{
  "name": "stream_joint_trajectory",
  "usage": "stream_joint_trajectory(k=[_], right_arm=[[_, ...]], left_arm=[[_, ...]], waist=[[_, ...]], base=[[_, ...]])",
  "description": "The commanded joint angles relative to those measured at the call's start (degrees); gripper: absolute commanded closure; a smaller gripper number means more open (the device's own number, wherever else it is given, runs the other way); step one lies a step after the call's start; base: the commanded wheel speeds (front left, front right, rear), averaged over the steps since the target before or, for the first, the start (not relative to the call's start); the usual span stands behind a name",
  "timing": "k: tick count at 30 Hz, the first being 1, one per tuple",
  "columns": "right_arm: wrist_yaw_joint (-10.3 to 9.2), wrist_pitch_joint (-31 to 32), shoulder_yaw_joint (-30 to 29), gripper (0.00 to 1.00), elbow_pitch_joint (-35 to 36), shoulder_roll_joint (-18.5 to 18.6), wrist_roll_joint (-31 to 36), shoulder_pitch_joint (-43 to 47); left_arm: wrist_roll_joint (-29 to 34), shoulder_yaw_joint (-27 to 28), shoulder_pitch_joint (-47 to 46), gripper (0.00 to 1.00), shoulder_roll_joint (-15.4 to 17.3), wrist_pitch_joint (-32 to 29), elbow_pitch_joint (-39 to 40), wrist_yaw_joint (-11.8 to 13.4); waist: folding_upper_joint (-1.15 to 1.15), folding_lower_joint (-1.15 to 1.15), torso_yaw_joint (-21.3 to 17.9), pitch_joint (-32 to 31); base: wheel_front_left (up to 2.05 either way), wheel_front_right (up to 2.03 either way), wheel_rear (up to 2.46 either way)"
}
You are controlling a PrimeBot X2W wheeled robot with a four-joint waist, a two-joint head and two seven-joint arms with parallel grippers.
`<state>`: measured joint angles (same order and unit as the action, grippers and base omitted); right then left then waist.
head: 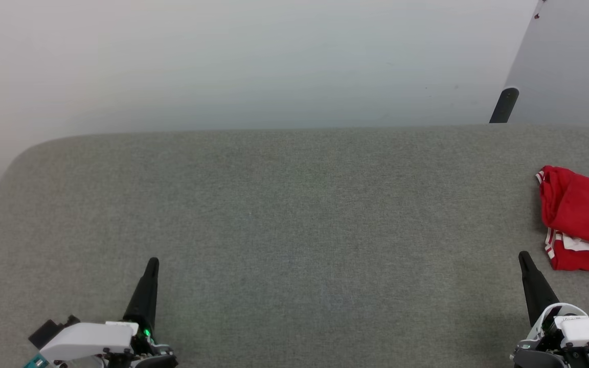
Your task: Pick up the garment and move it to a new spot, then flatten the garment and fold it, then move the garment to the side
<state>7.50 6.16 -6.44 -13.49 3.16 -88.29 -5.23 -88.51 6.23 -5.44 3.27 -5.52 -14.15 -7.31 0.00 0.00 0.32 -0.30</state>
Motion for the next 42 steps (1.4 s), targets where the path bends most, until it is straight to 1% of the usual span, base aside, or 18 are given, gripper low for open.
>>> stream_joint_trajectory(k=[1, 10, 42], right_arm=[[-0.02, 0.26, -0.12, 1.0, -0.14, -0.16, -1.0, -0.62], [-0.02, 0.48, -0.15, 1.0, -0.63, -0.42, -4.26, -1.55], [-0.01, 0.47, -0.1, 1.0, -0.63, -0.39, -4.24, -1.15]], left_arm=[[-0.87, 0.24, -0.68, 1.0, -0.1, -0.34, 0.16, -0.3], [-3.98, 0.41, -1.12, 1.0, -0.5, -1.16, 0.11, -0.31], [-3.98, 0.4, -1.07, 1.0, -0.45, -1.18, 0.1, -0.31]], waist=[[0.0, 0.0, -0.04, 0.06], [0.0, 0.0, -0.3, 0.46], [0.0, 0.0, -0.32, 0.48]], base=[[0.0, 0.0, 0.0], [0.0, 0.0, 0.0], [0.0, 0.0, 0.0]])
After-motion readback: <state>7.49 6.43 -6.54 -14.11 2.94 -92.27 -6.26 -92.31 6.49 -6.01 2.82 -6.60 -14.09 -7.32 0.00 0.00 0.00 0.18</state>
